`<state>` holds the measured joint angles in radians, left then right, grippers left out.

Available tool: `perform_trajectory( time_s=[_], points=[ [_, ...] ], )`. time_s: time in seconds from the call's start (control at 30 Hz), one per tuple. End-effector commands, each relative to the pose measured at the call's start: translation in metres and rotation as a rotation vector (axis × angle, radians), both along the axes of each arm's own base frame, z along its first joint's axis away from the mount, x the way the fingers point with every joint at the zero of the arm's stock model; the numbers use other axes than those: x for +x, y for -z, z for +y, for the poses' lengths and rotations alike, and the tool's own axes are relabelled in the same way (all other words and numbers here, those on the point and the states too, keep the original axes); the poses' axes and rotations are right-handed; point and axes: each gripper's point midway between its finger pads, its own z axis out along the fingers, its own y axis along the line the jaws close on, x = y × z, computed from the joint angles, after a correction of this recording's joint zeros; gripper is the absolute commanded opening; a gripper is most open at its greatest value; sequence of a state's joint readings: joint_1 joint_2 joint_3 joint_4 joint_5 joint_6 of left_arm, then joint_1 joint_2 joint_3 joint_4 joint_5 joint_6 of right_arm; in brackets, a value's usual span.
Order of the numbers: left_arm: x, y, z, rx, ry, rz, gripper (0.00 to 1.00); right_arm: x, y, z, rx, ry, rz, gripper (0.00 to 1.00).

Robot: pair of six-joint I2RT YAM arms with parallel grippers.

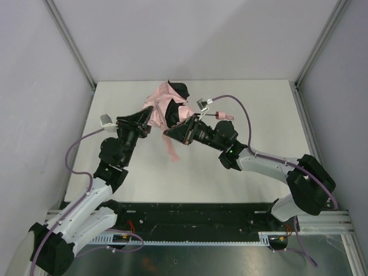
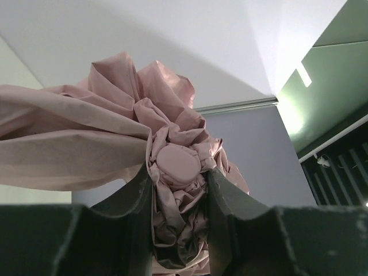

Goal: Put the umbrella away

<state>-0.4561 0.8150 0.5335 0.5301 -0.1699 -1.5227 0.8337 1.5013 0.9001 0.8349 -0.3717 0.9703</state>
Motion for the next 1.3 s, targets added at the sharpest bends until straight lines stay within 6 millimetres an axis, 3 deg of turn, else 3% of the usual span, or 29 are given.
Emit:
perform_trajectory(
  time_s=[0.0,0.27,0.4,0.53,0.63,0.77,0.9,1.03,1.17,1.27],
  points=[
    [-0.036,-0.051,-0.009,-0.184,0.168,-0.109,0.0,0.014,0.016,-0.002,-0.167,0.15,-0.124,0.08],
    [-0.034,-0.039,-0.022,-0.187,0.2,-0.057,0.0,0.018,0.023,-0.02,-0.391,0.354,-0.21,0.12],
    [-0.033,-0.046,-0.026,-0.175,0.204,-0.07,0.0,0.009,0.026,-0.015,-0.412,0.321,-0.238,0.29],
    [-0.031,-0.047,-0.025,-0.159,0.189,-0.079,0.0,0.0,0.024,-0.03,-0.465,0.321,-0.239,0.41],
    [-0.028,-0.042,-0.026,-0.143,0.18,-0.072,0.0,-0.017,0.023,-0.045,-0.516,0.272,-0.261,0.51],
    [-0.024,-0.037,-0.029,-0.122,0.179,-0.062,0.0,-0.055,0.027,-0.065,-0.603,0.137,-0.294,0.67],
    [-0.023,-0.035,-0.029,-0.083,0.167,-0.077,0.0,-0.089,0.025,-0.097,-0.69,0.035,-0.379,0.76],
    [-0.026,-0.033,-0.032,-0.024,0.169,-0.104,0.0,-0.105,0.001,-0.127,-0.759,0.002,-0.45,0.77],
    [-0.032,-0.027,-0.034,0.049,0.17,-0.135,0.0,-0.092,-0.042,-0.142,-0.805,0.09,-0.501,0.79],
    [-0.035,-0.019,-0.036,0.094,0.181,-0.146,0.0,-0.066,-0.071,-0.14,-0.875,0.167,-0.574,0.85]
  ],
)
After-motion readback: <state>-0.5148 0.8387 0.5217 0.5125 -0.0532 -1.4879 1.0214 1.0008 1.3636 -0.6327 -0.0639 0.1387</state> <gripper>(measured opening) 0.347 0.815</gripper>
